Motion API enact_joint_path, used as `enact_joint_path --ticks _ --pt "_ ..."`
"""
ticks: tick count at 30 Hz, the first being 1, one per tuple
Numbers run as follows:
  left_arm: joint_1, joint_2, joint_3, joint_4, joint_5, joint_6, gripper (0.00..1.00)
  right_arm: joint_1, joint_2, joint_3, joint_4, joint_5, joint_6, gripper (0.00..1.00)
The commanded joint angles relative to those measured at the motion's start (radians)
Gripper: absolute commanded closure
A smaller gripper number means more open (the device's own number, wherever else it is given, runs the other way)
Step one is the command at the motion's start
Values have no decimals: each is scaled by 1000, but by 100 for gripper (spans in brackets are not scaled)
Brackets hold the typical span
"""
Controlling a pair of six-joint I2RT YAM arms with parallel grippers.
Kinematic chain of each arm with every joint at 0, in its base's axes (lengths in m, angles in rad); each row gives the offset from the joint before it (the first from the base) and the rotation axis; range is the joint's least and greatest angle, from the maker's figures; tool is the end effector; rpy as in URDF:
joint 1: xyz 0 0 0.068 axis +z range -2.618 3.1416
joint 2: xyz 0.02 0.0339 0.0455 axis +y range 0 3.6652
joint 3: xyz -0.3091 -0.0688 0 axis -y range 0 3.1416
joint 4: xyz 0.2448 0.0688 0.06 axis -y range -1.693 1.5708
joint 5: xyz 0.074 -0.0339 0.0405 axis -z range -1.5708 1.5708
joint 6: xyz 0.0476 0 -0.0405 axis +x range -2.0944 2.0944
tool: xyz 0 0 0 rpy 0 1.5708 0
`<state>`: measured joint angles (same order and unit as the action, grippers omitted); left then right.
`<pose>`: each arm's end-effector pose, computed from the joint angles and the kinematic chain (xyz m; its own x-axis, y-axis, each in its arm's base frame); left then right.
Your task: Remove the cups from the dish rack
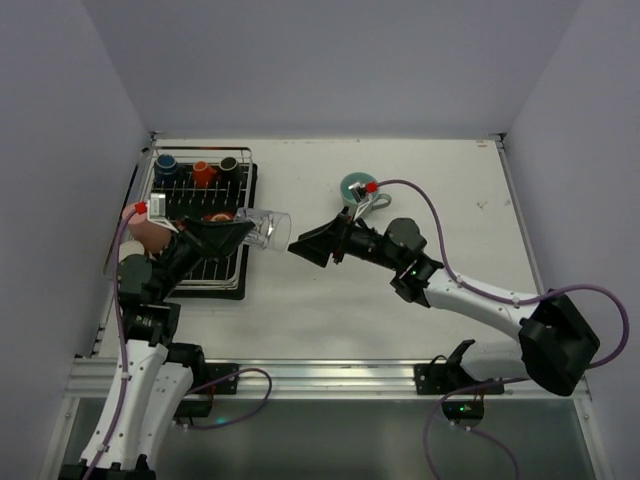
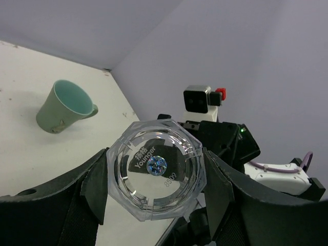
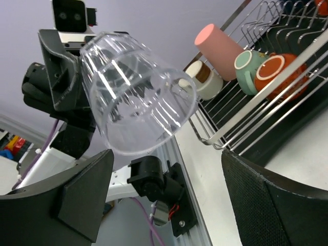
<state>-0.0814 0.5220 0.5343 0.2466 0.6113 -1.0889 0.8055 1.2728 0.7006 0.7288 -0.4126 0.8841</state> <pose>0.1028 -0.0358 0.3596 -0.4307 -0.6929 -0.5782 0.5132 0.3389 -0.7885 0.1828 0.2178 0.3452 -0.6546 0.3412 -0.6746 -0.6764 0.1343 0.7242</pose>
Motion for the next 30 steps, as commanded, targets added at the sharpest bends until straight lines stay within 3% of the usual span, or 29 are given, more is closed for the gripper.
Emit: enact_joint_path --ticks 1,13,16,17,20,21,22,23,24,26,27,30 --pt "-9 -5 -31 76 93 -74 87 15 32 91 115 -54 26 13" --pt "-70 18 -62 97 38 -72 88 50 77 143 139 -52 12 20" --pt "-130 36 -60 94 1 -52 86 50 114 181 168 -71 36 32" --pt "-150 41 -59 82 -7 -46 85 52 120 184 196 -71 53 44" --pt "-162 62 -42 62 -16 -13 73 50 116 171 216 -45 62 73" --pt "-162 68 -30 19 -30 30 60 50 96 166 201 -32 53 91" --pt "-162 70 -11 -19 -42 64 52 50 83 160 172 -22 38 96" --pt "-162 70 34 -111 -59 99 44 50 68 162 79 12 -8 99" --pt "-162 69 62 -160 -77 182 30 50 51 163 22 30 -35 100" --pt "-162 67 158 -272 -148 272 16 46 -13 165 -140 87 -141 100" --pt "-162 61 189 -390 -172 375 3 44 -39 171 -223 121 -184 100" --pt "-162 53 302 -600 -295 541 0 14 -115 259 -608 280 -374 100"
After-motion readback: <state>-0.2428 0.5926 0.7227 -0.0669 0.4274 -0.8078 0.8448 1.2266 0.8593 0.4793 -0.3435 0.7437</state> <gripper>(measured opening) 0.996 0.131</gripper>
